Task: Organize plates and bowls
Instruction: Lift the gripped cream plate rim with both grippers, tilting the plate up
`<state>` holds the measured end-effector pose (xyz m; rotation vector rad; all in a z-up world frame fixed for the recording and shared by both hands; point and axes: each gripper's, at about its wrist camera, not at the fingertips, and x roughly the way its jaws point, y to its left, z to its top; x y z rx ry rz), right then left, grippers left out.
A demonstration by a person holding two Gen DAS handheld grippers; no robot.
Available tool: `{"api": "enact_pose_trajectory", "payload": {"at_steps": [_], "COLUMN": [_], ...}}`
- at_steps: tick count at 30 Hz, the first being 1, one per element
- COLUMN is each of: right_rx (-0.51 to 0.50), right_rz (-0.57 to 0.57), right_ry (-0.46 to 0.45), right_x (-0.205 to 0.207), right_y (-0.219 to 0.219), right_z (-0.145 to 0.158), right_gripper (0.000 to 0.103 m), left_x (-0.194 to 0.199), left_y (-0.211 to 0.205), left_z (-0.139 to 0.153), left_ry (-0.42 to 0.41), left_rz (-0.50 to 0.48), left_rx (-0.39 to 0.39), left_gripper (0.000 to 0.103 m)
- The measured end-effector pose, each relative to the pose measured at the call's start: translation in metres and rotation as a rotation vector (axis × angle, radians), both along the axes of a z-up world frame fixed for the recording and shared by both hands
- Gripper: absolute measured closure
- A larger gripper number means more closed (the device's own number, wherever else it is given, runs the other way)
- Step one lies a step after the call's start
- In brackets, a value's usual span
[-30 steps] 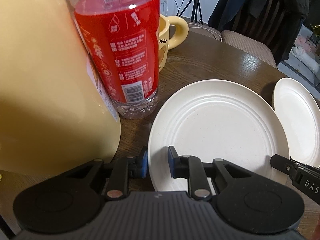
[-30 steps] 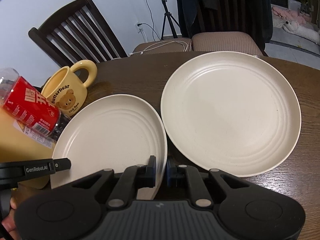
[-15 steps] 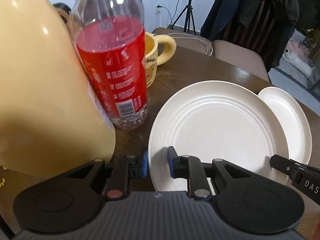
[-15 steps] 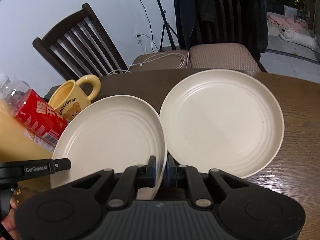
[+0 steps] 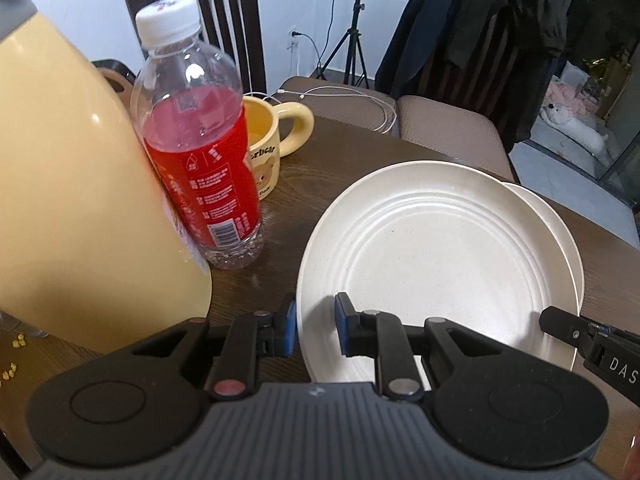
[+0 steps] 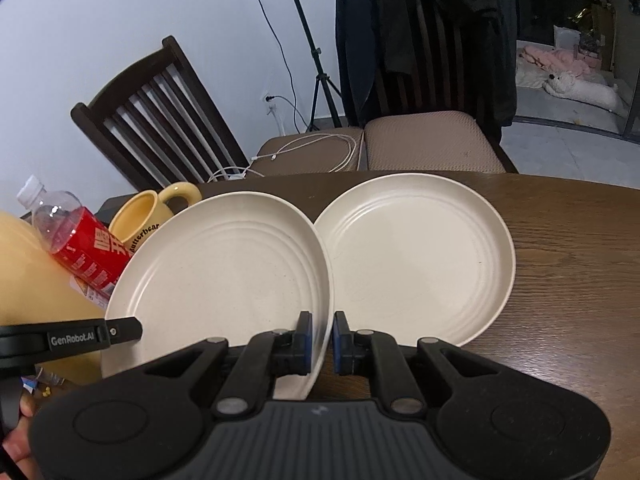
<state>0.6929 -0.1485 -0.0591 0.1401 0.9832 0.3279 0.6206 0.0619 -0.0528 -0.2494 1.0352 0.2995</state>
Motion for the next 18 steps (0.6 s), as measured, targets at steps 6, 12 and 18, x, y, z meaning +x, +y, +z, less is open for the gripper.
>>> {"api": "enact_pose_trajectory", "payload": {"at_steps": [6,12,18], "right_rx": [0.0,-0.001,-0.004], "right_rz": [-0.021,-0.045,-0.06], "right_ry": [-0.021,-0.04,-0.061], "right_x": [-0.014,-0.031,-0.05], "right_y": [-0.01,-0.024,-0.031], "right_z": [0.013,0.028,0.042], "right_gripper": [0.093,0.093,0.094], "left_x": [-0.009,-0.021,-0.037], "left_y": [-0.011,-0.021,-0.028], "left_z": [0.012,0.025,0.037], "left_ry": [-0.019,-0.038,-0.054], "left_rz": [-0.025,-0.053,-0.074], "left_rx": [-0.004,-0.007,-0.011], "left_gripper": [0.083,0.083,0.083]}}
